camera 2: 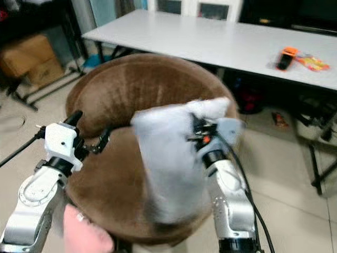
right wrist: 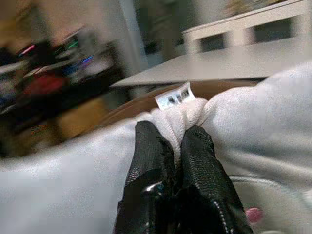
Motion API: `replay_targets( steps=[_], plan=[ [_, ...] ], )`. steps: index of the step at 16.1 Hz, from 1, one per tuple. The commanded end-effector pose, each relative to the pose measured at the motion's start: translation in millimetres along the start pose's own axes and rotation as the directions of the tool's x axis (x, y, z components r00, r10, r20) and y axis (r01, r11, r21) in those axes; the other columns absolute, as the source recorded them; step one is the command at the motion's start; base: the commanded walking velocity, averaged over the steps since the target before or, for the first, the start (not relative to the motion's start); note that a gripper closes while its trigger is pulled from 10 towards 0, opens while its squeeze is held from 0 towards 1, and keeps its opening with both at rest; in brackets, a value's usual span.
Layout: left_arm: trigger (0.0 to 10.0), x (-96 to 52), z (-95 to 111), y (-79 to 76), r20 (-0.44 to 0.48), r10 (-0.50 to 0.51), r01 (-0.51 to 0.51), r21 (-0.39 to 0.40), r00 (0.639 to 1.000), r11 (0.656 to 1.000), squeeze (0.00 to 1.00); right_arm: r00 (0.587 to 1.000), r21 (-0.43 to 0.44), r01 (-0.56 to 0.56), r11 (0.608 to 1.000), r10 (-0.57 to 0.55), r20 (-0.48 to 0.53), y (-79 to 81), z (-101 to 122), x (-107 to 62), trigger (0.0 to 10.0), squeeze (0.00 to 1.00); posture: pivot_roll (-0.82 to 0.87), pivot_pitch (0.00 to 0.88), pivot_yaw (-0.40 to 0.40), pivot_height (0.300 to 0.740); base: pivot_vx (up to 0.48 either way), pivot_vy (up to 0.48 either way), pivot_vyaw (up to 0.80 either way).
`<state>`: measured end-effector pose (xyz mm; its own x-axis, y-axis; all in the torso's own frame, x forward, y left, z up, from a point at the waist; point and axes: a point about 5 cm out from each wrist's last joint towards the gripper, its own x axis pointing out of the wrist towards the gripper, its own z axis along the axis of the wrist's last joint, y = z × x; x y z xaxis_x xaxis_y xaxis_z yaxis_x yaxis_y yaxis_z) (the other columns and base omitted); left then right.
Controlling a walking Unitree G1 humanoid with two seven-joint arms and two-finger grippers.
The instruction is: Move the pillow to the sofa from floor
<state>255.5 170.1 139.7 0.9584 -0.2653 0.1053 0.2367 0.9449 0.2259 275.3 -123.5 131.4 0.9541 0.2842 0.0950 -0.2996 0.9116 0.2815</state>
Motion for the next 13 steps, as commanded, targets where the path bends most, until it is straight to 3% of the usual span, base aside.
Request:
replay_targets(
  steps=[1, 6, 9, 13],
  plan=[
    [10.0, -2.8, 1, 2.7, -0.002, 0.011, -0.011, 0.004, 1.000, 1.000, 0.53, 0.995, -0.003, -0.070, 0.998, 0.070, 0.064, 11.1, 14, 4.7, 10.0, 0.00, 0.06, 0.000, 0.014, 0.740, 0.255, 0.000, 0.80],
    [10.0, -7.9, 1, 3.2, -0.006, 0.026, -0.026, 0.004, 1.000, 1.000, 0.53, 0.997, 0.017, -0.033, 0.999, 0.032, 0.065, 6.5, 14, 7.5, 10.0, 0.00, 0.06, 0.004, -0.004, 0.740, 0.251, 0.000, 0.14],
    [10.0, -10.2, -1, 4.1, -0.017, 0.028, -0.028, 0.003, 0.999, 1.000, 0.51, 0.998, 0.017, -0.034, 0.999, 0.033, 0.061, 7.5, 15, 8.6, 10.0, 0.00, 0.06, 0.008, -0.006, 0.740, 0.000, 0.000, 0.00],
    [10.0, -18.6, -4, 0.4, -0.053, -0.109, 0.110, 0.007, 0.993, 0.994, 0.51, 0.994, 0.023, -0.086, 0.996, 0.084, 0.067, 15.9, 20, 12.5, 10.0, 0.00, 0.05, 0.012, -0.010, 0.740, 0.000, 0.000, 0.00]
  ],
)
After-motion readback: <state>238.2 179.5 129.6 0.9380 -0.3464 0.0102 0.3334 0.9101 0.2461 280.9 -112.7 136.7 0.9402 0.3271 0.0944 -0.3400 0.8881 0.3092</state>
